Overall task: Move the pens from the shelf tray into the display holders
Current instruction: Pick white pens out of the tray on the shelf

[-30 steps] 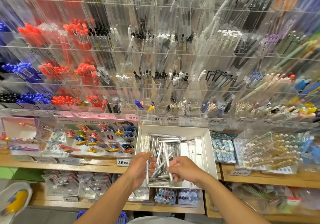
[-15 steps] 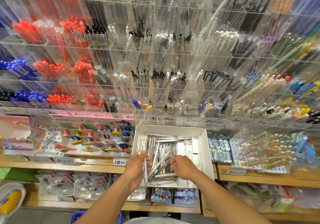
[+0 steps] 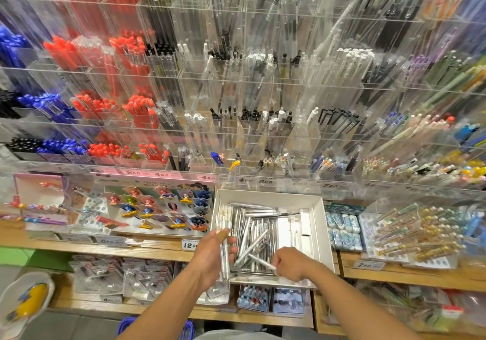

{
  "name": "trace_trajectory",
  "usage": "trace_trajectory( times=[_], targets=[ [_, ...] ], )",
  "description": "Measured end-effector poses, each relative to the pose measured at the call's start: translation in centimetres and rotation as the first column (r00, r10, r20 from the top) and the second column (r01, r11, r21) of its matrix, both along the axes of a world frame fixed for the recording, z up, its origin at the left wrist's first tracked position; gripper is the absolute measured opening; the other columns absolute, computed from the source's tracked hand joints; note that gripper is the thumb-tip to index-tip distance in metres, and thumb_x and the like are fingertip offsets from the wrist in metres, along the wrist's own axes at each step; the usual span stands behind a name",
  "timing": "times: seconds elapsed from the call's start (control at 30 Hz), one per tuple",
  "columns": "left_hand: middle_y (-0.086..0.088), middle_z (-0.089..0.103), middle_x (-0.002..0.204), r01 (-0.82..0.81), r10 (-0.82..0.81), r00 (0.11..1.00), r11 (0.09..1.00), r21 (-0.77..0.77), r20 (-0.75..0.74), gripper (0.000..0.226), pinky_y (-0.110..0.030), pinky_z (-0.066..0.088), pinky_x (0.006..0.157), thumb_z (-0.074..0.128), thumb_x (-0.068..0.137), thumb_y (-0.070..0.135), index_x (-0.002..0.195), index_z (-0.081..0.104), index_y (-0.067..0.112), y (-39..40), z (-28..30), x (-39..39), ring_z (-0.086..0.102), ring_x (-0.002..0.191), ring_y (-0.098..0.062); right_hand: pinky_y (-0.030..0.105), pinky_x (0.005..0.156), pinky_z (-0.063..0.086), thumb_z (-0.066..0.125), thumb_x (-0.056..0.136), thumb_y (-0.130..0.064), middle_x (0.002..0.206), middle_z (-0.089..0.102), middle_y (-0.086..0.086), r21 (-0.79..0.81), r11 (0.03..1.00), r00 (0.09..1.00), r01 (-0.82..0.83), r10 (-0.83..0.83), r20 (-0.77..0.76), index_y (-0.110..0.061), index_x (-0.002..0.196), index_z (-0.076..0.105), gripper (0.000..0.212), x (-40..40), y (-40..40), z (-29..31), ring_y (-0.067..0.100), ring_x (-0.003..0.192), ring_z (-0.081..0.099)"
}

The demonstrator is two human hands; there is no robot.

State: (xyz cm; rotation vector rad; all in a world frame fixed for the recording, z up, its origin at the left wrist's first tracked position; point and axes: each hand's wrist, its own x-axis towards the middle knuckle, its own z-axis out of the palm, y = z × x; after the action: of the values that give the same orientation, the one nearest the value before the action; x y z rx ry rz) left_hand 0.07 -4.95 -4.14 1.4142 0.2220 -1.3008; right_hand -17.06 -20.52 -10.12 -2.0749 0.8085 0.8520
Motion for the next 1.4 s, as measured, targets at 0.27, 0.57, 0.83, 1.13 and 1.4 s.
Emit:
trace_trajectory(
  times=[0.27,0.57,0.83,1.13,1.4],
  targets=[
    [-0.012,0.062,0.101,-0.009,0.010,0.999,1.000,-0.018,0.034,0.040,-0.038,0.051,0.066,0.064,0.092,0.021,0.126,0.054,0.001,-0.6,0.6,-1.5,0.057,0.075,-0.020,0.019,0.058,0.048,0.069,0.088,-0.009,0.080,0.068,-0.001,0.633,0.649,0.766,0.422,-0.629,0.134,-0.005,0.101,0.063,0.014,2.0,2.0,5.6,0.007,0.060,0.056],
    [-0.015,0.062,0.089,-0.061,0.059,0.997,0.997,-0.046,-0.047,0.034,-0.044,0.054,0.069,0.051,0.102,0.019,0.132,0.049,0.003,-1.3,1.7,-2.5,0.061,0.072,-0.025,0.019,0.054,0.046,0.070,0.088,-0.024,0.085,0.074,0.006,0.680,0.580,0.696,0.449,-0.704,0.141,-0.008,0.100,0.065,0.021,4.1,2.5,5.8,0.009,0.058,0.058],
    [-0.013,0.065,0.092,-0.128,0.128,0.990,0.992,0.015,-0.052,0.028,-0.040,0.056,0.072,0.049,0.103,0.021,0.124,0.056,0.003,-0.4,0.9,-1.7,0.062,0.077,-0.024,0.034,0.085,0.053,0.058,0.096,-0.015,0.105,0.067,0.000,0.118,0.827,0.775,0.549,-0.557,0.299,-0.016,0.101,0.069,0.012,5.8,-1.7,1.6,0.019,0.093,0.065],
    [-0.014,0.068,0.099,-0.117,0.119,0.991,0.993,0.035,-0.056,0.027,-0.038,0.055,0.071,0.053,0.102,0.022,0.122,0.058,0.005,-0.1,0.8,-1.1,0.064,0.079,-0.024,0.030,0.075,0.049,0.071,0.086,-0.016,0.107,0.053,0.002,-0.437,0.888,0.975,-0.142,0.202,0.095,-0.017,0.100,0.066,0.015,4.4,0.6,-1.6,0.017,0.090,0.051],
    [-0.016,0.066,0.109,-0.062,0.063,0.998,0.997,0.039,-0.020,0.022,-0.041,0.052,0.077,0.058,0.097,0.012,0.118,0.059,0.004,0.1,0.8,-1.2,0.061,0.091,-0.027,0.031,0.077,0.050,0.063,0.094,-0.028,0.100,0.066,0.002,0.097,0.970,0.917,0.222,-0.241,0.318,-0.026,0.094,0.068,0.006,2.2,-1.7,2.0,0.017,0.080,0.059]
  ],
)
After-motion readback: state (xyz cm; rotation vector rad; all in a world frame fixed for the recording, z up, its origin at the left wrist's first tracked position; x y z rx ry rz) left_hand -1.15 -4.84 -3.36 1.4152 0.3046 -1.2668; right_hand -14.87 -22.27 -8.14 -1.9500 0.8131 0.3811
